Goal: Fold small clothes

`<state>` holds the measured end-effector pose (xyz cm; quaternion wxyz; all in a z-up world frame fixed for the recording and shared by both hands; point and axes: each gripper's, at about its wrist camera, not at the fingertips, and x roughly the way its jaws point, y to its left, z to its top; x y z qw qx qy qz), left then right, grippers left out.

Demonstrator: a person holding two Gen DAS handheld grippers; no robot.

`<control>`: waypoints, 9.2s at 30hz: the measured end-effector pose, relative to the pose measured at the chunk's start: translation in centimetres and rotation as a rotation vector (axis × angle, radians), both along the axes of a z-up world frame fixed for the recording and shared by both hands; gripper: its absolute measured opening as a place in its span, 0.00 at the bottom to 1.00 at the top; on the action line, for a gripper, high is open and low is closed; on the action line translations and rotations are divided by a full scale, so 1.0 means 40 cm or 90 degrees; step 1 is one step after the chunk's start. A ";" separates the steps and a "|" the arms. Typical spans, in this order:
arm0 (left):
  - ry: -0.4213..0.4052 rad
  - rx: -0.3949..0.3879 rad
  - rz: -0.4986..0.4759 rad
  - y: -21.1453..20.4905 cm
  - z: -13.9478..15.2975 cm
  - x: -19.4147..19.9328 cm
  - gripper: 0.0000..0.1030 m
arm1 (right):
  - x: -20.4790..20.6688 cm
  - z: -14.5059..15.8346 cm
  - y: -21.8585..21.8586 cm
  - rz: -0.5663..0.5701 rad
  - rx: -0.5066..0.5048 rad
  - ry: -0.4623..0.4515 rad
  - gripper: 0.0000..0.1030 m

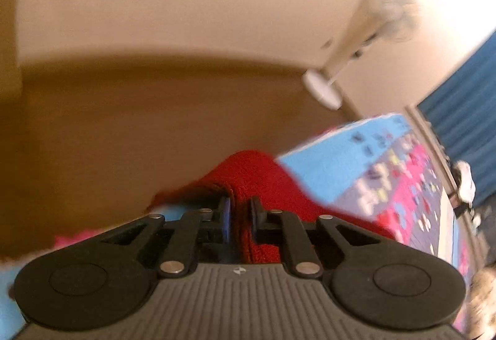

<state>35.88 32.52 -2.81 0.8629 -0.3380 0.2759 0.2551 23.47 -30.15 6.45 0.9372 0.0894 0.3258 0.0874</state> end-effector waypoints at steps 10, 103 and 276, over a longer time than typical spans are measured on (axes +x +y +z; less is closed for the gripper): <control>-0.134 0.300 -0.743 -0.535 0.114 -0.084 0.26 | 0.007 -0.009 0.019 0.012 -0.011 0.004 0.36; 0.150 0.363 -0.472 -0.433 0.080 -0.077 0.36 | 0.350 -0.102 -0.036 -0.270 0.139 0.006 0.04; -0.008 0.132 -0.504 -0.422 0.048 0.087 0.08 | 0.032 -0.063 -0.023 -0.036 -0.162 0.013 0.47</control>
